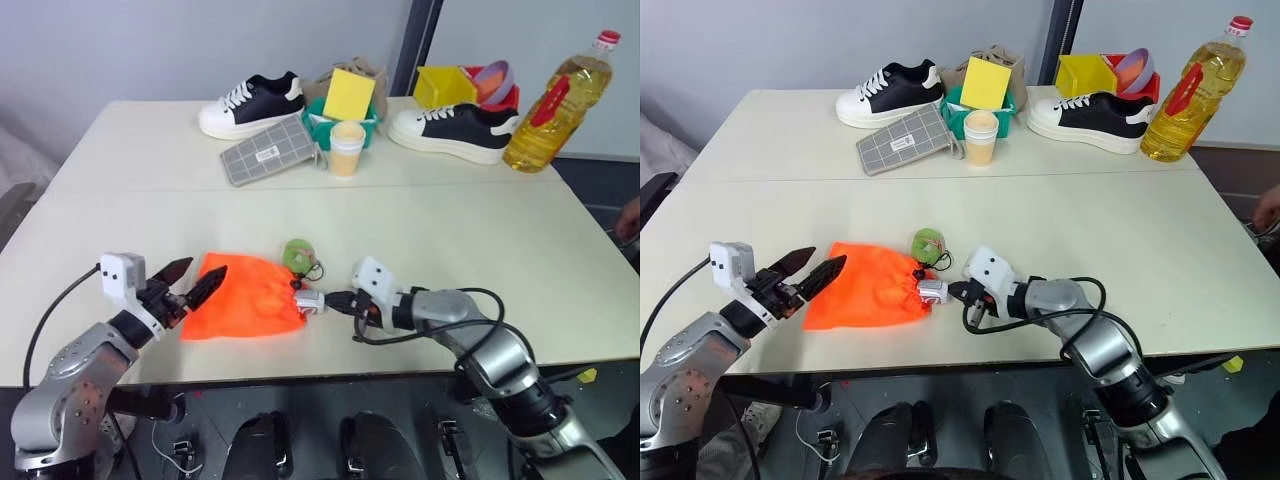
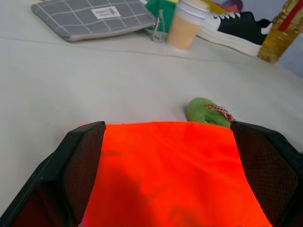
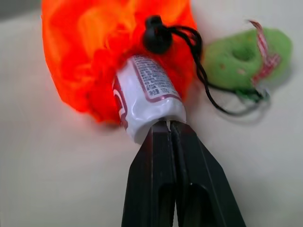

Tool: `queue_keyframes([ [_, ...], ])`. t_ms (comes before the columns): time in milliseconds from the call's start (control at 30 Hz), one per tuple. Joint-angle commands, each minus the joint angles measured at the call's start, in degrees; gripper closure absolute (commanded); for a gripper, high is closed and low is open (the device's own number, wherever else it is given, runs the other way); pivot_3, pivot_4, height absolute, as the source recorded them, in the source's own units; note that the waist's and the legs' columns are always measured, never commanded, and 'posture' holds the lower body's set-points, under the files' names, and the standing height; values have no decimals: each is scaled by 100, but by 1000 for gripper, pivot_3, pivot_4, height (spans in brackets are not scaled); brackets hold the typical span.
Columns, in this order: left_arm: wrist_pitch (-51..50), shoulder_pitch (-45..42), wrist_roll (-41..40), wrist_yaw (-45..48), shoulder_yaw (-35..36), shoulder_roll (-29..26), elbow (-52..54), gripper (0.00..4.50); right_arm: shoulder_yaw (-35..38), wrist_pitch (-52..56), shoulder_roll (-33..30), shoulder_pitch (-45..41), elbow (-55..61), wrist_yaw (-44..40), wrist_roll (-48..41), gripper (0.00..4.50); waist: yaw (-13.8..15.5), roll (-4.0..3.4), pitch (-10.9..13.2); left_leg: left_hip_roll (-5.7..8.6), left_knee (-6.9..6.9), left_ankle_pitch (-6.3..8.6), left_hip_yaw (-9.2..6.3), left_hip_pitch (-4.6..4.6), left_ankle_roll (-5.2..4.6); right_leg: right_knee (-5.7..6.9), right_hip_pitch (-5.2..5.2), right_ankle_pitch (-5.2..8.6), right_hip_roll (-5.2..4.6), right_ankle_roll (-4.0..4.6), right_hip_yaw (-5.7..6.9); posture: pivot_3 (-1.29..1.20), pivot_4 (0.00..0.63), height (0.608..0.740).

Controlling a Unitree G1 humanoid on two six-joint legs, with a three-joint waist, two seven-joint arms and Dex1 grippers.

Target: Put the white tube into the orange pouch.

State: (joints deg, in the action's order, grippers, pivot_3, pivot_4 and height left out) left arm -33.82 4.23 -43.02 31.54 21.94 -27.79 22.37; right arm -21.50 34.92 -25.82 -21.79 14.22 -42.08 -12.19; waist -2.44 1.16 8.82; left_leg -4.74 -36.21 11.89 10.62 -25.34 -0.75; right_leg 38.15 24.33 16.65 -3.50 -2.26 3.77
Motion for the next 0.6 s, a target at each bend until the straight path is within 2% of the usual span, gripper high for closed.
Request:
queue_keyframes([
  [33,171,17,44,107,13,-119,213,0,-172,-308,286,-345,-258,-95,118,4397,-4,0,0,0,0,0,1,0,0,0,0,0,0,0,0,0,150,740],
  [167,194,61,56,128,2,-148,219,0,-239,-340,670,-600,-434,-171,59,4397,-10,0,0,0,1,-1,1,0,0,2,0,-7,0,-12,0,0,150,740],
  [300,212,96,154,119,-16,-210,223,0,-229,-386,690,-601,-460,-170,190,4397,-8,0,0,0,2,0,1,0,1,2,1,-9,0,-16,1,0,150,740],
  [533,323,184,330,164,189,-404,-11,0,524,-328,-294,189,151,-295,83,4397,17,2,-1,4,-1,9,4,-2,13,-5,-1,1,-10,2,0,0,150,740],
  [600,390,253,417,247,300,-537,-153,0,988,-472,-648,642,292,-360,-26,4397,11,2,-1,3,1,10,3,-1,13,-3,1,1,-9,3,0,0,150,740],
])
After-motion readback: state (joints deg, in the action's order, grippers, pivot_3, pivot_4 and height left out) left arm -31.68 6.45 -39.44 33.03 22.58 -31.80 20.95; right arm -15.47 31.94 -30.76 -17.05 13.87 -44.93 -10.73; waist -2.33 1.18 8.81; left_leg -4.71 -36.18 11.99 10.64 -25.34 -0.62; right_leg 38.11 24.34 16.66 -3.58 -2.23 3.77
